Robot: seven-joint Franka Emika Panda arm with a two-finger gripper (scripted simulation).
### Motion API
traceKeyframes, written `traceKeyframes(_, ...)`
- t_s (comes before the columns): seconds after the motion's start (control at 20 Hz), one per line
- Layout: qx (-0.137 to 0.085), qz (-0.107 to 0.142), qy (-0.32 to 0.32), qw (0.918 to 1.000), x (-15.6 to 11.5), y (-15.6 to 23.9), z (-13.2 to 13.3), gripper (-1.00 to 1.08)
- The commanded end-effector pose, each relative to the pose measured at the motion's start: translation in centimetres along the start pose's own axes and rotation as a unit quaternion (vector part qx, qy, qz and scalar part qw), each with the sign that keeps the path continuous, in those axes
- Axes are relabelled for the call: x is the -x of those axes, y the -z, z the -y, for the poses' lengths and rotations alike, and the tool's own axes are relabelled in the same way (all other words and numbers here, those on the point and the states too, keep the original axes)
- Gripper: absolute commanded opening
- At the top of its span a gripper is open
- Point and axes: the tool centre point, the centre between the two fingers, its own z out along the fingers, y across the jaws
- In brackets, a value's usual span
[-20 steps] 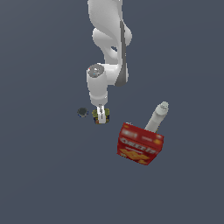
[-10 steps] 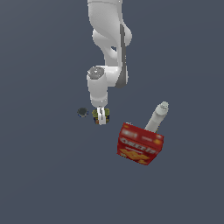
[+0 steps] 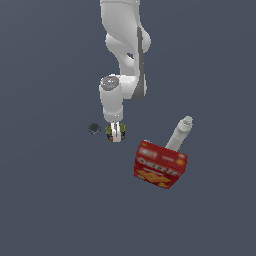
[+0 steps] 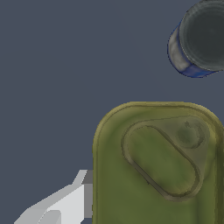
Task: Pick up a designated object from a clutter of objects.
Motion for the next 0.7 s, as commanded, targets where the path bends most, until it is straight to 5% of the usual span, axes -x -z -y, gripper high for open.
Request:
traceKeyframes(0.0,-0.001,0.000,0.000,1.0000,0.0,0.5,0.2,-1.00)
traceKeyframes(0.65,-0.001,-0.001,0.000,1.0000,0.2,7.1,1.3,-1.00)
